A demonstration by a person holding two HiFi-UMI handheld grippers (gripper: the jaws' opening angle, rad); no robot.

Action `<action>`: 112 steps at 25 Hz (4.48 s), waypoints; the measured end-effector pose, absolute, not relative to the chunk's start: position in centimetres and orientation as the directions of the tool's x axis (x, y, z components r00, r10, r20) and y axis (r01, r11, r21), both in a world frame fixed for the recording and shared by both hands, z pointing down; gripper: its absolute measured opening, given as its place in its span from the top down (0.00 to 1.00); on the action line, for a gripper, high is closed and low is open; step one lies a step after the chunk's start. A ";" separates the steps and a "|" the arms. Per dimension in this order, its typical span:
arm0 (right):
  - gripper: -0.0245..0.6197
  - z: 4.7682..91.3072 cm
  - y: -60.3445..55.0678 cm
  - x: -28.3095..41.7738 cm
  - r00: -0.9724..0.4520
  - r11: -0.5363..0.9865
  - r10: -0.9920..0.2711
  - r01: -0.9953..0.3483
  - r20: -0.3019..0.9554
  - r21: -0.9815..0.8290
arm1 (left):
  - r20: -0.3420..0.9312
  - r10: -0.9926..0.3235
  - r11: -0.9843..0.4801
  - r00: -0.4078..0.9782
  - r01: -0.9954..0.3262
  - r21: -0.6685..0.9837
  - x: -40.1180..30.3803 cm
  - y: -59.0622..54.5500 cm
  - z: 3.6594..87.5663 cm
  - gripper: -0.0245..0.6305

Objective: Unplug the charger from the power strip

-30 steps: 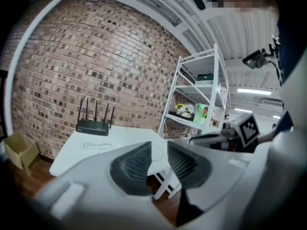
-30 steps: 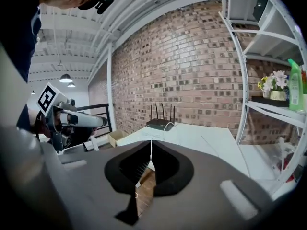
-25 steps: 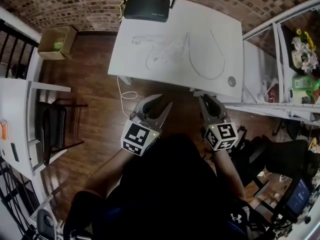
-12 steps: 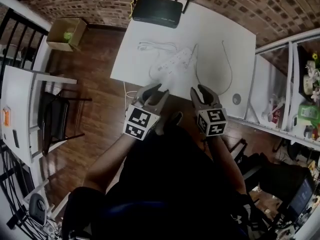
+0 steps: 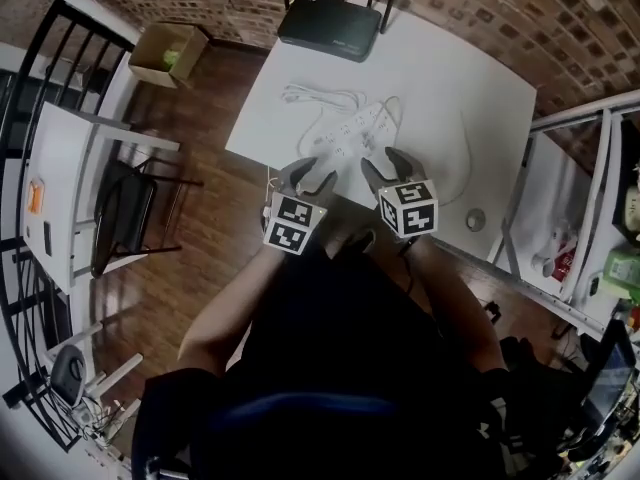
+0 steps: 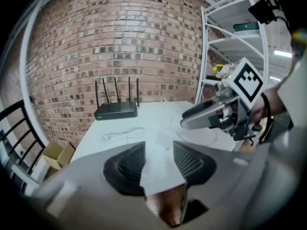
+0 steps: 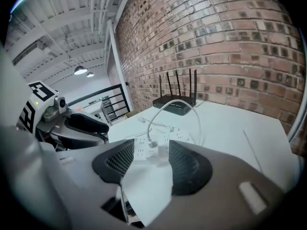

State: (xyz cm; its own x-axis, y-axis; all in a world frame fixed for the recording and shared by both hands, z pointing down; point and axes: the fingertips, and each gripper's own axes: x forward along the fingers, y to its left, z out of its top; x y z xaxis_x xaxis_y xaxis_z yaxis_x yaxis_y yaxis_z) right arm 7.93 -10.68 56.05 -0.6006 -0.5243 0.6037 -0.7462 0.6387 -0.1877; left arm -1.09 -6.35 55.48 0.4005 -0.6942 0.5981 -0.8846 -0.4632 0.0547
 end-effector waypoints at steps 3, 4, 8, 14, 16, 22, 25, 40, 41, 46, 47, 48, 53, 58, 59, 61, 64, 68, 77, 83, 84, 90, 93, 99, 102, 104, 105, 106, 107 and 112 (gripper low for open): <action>0.60 56.6 -11.5 7.3 -0.595 0.645 -0.511 -0.743 0.620 -0.181 | 0.619 -0.686 -0.466 0.381 -0.884 0.028 -0.9 -7.5 56.9 0.67; 0.60 56.9 -11.7 7.0 -0.588 0.646 -0.508 -0.744 0.630 -0.173 | 0.624 -0.681 -0.475 0.384 -0.880 0.023 -0.8 -7.9 57.4 0.67; 0.60 58.7 -12.3 5.9 -0.553 0.645 -0.486 -0.749 0.676 -0.149 | 0.650 -0.637 -0.526 0.414 -0.850 0.026 -0.4 -9.4 59.7 0.67; 0.59 61.9 -12.3 4.9 -0.477 0.645 -0.440 -0.757 0.761 -0.101 | 0.672 -0.593 -0.594 0.444 -0.805 0.008 -0.1 -10.8 62.5 0.67; 0.59 62.8 -12.4 5.0 -0.454 0.636 -0.432 -0.766 0.779 -0.094 | 0.688 -0.578 -0.605 0.438 -0.796 -0.002 -0.1 -11.0 63.4 0.67; 0.59 63.6 -11.9 4.1 -0.416 0.617 -0.439 -0.784 0.796 -0.069 | 0.687 -0.552 -0.643 0.473 -0.766 0.010 -0.7 -10.9 64.0 0.66; 0.60 63.4 -12.2 3.7 -0.406 0.618 -0.441 -0.784 0.801 -0.057 | 0.691 -0.535 -0.660 0.487 -0.751 0.019 -0.5 -11.0 64.4 0.66; 0.74 62.5 -12.6 3.9 -0.349 0.626 -0.466 -0.779 0.813 0.025 | 0.693 -0.520 -0.664 0.500 -0.747 0.042 -0.1 -11.2 64.6 0.66; 0.74 62.5 -12.6 4.0 -0.348 0.625 -0.469 -0.780 0.812 0.026 | 0.694 -0.518 -0.663 0.500 -0.747 0.043 -0.1 -11.2 64.6 0.67; 0.74 62.3 -12.6 4.0 -0.353 0.617 -0.485 -0.786 0.800 0.028 | 0.700 -0.509 -0.666 0.501 -0.744 0.048 0.1 -11.1 64.7 0.67; 0.74 62.2 -12.6 4.0 -0.353 0.616 -0.486 -0.787 0.799 0.027 | 0.700 -0.509 -0.666 0.501 -0.745 0.049 0.2 -11.1 64.7 0.66; 0.74 62.2 -12.6 4.1 -0.353 0.615 -0.488 -0.788 0.798 0.027 | 0.700 -0.509 -0.666 0.502 -0.744 0.049 0.2 -11.0 64.7 0.66; 0.75 62.2 -12.2 4.3 -0.356 0.603 -0.497 -0.798 0.792 0.019 | 0.696 -0.503 -0.672 0.512 -0.738 0.057 0.5 -10.8 64.8 0.67; 0.75 61.9 -11.9 4.5 -0.355 0.593 -0.507 -0.805 0.785 0.019 | 0.692 -0.500 -0.681 0.521 -0.730 0.058 0.6 -10.6 64.8 0.67; 0.75 61.9 -11.9 4.5 -0.355 0.591 -0.510 -0.806 0.784 0.019 | 0.690 -0.500 -0.683 0.523 -0.728 0.057 0.6 -10.5 64.7 0.67; 0.75 61.8 -11.9 4.5 -0.355 0.586 -0.514 -0.810 0.781 0.017 | 0.687 -0.500 -0.688 0.527 -0.724 0.054 0.7 -10.5 64.7 0.67; 0.75 61.7 -11.7 4.6 -0.354 0.578 -0.522 -0.816 0.776 0.016 | 0.687 -0.498 -0.693 0.529 -0.719 0.051 0.8 -10.4 64.7 0.67; 0.75 61.6 -11.6 4.7 -0.353 0.571 -0.532 -0.821 0.770 0.017 | 0.698 -0.491 -0.696 0.521 -0.717 0.047 0.9 -10.3 64.6 0.67; 0.75 59.9 -12.3 5.0 -0.384 0.559 -0.595 -0.829 0.706 0.020 | 0.724 -0.468 -0.693 0.508 -0.719 0.057 1.0 -10.6 64.8 0.67; 0.75 58.0 -12.5 5.7 -0.432 0.499 -0.604 -0.860 0.670 -0.105 | 0.726 -0.465 -0.688 0.507 -0.723 0.065 1.0 -10.7 64.8 0.67; 0.75 57.8 -12.4 5.9 -0.444 0.487 -0.604 -0.863 0.661 -0.135 | 0.716 -0.473 -0.683 0.513 -0.727 0.071 1.0 -10.8 64.5 0.67; 0.74 56.3 -11.8 7.9 -0.468 0.381 -0.638 -0.882 0.612 -0.277 | 0.622 -0.546 -0.642 0.561 -0.758 0.120 0.9 -11.5 59.8 0.68; 0.74 56.1 -11.7 9.1 -0.471 0.332 -0.651 -0.882 0.595 -0.335 | 0.586 -0.553 -0.630 0.592 -0.758 0.169 0.7 -11.2 57.4 0.70; 0.74 55.4 -11.7 12.3 -0.455 0.222 -0.689 -0.873 0.564 -0.433 | 0.519 -0.546 -0.592 0.658 -0.741 0.316 1.1 -9.8 53.0 0.71; 0.74 54.6 -11.3 14.0 -0.451 0.147 -0.712 -0.845 0.538 -0.514 | 0.504 -0.540 -0.567 0.674 -0.734 0.374 1.0 -9.4 51.8 0.73; 0.74 54.4 -11.1 14.8 -0.455 0.109 -0.722 -0.818 0.521 -0.564 | 0.491 -0.546 -0.558 0.678 -0.732 0.390 0.8 -9.2 51.1 0.74; 0.74 54.3 -10.9 15.2 -0.462 0.095 -0.725 -0.801 0.510 -0.590 | 0.487 -0.551 -0.556 0.678 -0.733 0.392 0.7 -9.2 50.8 0.74; 0.74 54.4 -10.8 15.6 -0.466 0.078 -0.729 -0.784 0.501 -0.616 | 0.483 -0.555 -0.554 0.677 -0.735 0.392 0.7 -9.1 50.5 0.74; 0.74 54.5 -10.7 16.2 -0.465 0.057 -0.735 -0.767 0.494 -0.639 | 0.482 -0.558 -0.553 0.676 -0.735 0.391 0.7 -9.0 50.3 0.74; 0.74 55.6 -10.3 18.9 -0.429 -0.048 -0.764 -0.707 0.482 -0.705 | 0.486 -0.553 -0.553 0.677 -0.734 0.393 0.9 -8.7 50.1 0.75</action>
